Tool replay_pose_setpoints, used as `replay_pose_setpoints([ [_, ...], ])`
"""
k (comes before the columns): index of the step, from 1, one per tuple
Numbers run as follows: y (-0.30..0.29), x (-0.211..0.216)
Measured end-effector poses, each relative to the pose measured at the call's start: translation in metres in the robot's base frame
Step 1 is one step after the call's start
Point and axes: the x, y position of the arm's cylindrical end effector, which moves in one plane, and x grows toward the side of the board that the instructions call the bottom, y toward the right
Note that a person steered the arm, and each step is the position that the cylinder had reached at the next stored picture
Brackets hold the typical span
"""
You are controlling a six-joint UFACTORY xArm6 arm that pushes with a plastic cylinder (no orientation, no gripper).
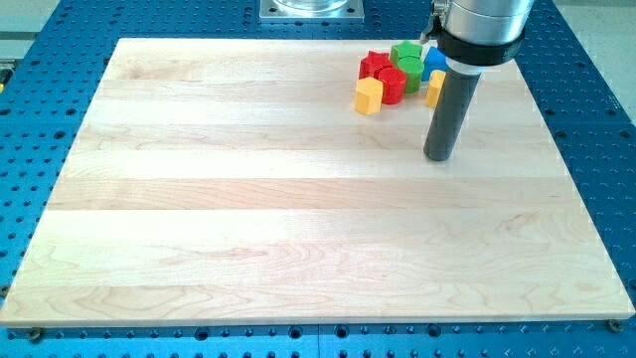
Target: Push the heart into the hexagon
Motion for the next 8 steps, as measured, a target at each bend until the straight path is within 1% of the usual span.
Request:
replay_pose_setpoints([
  [3,0.004,0.005],
  [4,0.043,-0.001],
  [5,0.080,-0.079],
  [6,0.071,-0.105],
  [7,0.043,-0.112],
  [8,-0.008,-0.076],
])
